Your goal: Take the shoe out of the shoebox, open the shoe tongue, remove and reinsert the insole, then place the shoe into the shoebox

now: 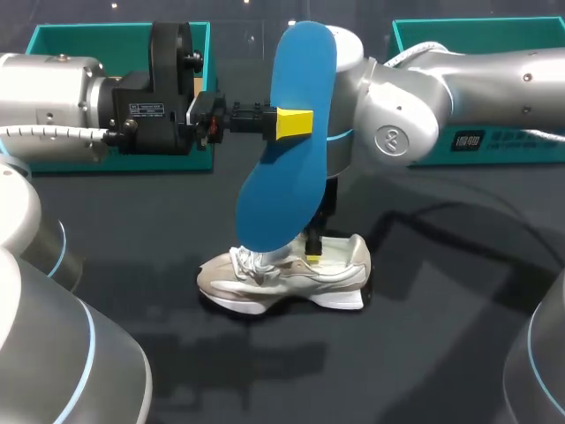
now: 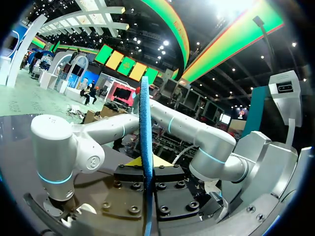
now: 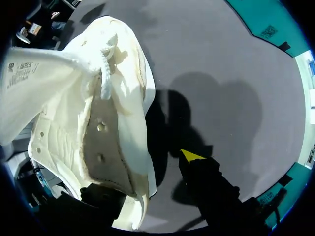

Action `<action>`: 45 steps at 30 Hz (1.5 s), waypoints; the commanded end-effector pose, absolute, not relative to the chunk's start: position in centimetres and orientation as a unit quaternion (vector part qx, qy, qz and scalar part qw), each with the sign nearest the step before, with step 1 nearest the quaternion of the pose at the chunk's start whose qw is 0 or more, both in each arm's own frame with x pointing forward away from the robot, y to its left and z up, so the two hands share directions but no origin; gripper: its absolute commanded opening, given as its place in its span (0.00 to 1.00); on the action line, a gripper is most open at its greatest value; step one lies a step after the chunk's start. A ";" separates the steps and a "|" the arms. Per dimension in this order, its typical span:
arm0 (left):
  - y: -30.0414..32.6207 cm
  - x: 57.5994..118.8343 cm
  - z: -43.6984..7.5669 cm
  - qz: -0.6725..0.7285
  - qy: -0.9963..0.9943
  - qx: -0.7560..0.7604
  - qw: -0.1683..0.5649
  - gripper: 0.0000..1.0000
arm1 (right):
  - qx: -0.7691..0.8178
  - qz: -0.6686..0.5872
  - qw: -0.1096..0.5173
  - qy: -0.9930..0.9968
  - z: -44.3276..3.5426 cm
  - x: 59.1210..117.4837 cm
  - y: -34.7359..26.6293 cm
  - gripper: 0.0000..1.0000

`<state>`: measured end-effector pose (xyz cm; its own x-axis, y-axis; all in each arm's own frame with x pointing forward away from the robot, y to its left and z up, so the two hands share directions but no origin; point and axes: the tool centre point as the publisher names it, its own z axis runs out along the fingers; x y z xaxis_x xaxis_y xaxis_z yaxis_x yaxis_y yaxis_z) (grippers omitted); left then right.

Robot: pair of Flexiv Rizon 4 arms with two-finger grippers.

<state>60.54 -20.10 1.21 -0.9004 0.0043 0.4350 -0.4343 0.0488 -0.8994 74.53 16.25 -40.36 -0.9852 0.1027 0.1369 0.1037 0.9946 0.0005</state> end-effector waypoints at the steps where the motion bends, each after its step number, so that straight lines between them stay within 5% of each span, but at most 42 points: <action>1: -20.1 60.5 1.1 0.673 -0.705 0.153 0.163 0.00 | -0.053 -0.001 0.071 -0.996 -40.9 74.6 16.4 0.00; 27: -20.1 60.5 1.1 0.673 -0.705 0.153 0.163 0.00 | -0.065 0.009 0.088 -0.994 -37.6 71.5 15.9 0.00; 36: -20.1 60.5 1.1 0.673 -0.705 0.153 0.163 0.00 | -0.306 -0.046 0.099 -0.946 -35.6 71.2 13.0 0.00; 45: -20.1 60.5 1.1 0.673 -0.705 0.153 0.163 0.00 | -0.384 -0.052 0.099 -0.917 -33.8 70.0 12.6 0.00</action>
<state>60.54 -20.10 1.21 -0.9004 0.0043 0.4350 -0.4343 0.0487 -0.8994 70.85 13.72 -34.51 -0.7652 0.6034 0.2245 0.6120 0.7900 -0.0372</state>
